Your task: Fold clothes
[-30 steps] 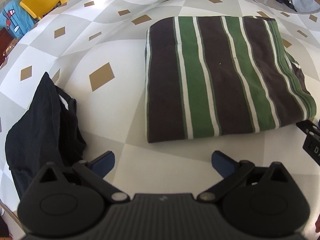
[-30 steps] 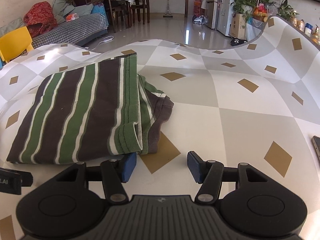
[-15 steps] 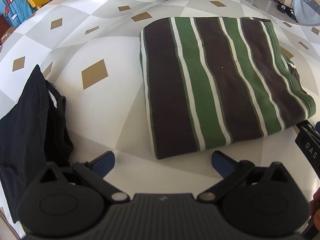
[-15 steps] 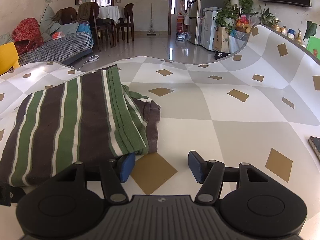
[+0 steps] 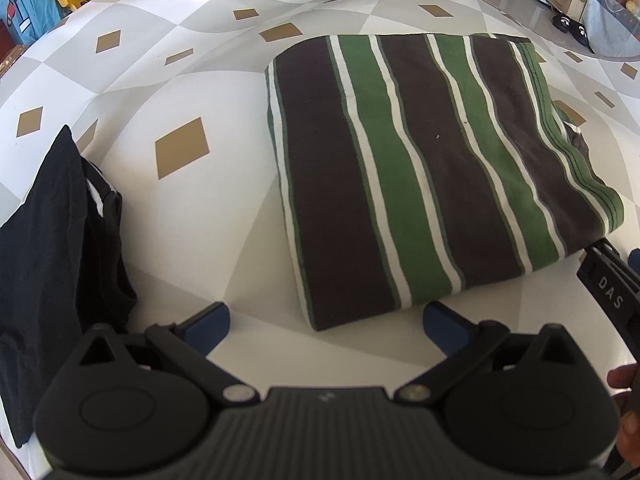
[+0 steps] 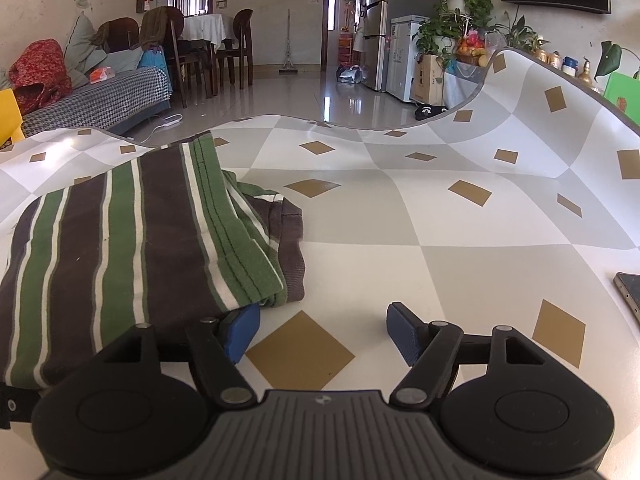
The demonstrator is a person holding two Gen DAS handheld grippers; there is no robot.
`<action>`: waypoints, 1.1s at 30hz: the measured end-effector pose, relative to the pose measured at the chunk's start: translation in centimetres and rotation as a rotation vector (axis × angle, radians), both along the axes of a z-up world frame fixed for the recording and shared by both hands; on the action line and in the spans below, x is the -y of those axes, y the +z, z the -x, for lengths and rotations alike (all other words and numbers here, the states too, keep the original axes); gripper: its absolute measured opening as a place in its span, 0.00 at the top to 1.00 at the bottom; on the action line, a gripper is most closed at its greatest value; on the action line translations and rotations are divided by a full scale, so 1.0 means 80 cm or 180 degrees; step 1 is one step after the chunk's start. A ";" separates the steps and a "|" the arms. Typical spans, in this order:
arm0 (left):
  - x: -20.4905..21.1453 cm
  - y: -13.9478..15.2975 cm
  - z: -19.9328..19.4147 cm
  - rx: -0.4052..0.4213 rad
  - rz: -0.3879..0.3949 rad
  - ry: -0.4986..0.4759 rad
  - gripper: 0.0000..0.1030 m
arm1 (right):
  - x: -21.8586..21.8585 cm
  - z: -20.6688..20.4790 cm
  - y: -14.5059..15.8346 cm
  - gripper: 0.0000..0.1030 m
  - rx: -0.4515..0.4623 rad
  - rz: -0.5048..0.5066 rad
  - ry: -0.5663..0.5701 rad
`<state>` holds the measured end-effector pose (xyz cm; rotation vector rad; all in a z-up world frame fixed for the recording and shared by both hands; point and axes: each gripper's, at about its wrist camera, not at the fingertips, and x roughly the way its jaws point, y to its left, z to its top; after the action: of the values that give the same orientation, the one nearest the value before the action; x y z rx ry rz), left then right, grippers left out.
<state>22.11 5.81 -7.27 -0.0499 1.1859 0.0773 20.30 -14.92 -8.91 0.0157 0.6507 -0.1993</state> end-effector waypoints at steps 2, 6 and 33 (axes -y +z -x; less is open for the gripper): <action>-0.003 0.002 -0.001 0.0013 0.0043 0.0036 0.00 | 0.000 0.000 0.000 0.32 -0.0002 0.0003 -0.0004; -0.013 0.009 -0.005 0.0051 0.0175 0.0131 0.00 | 0.003 0.002 0.002 0.32 -0.0029 -0.0012 0.0056; -0.065 0.009 -0.074 0.0237 0.0708 0.0646 0.00 | 0.055 -0.073 0.028 0.33 -0.0324 -0.1183 0.0348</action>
<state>28.05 10.98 -6.59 -0.3661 1.1083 0.1207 26.12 -19.31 -6.69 0.3282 0.7809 0.0287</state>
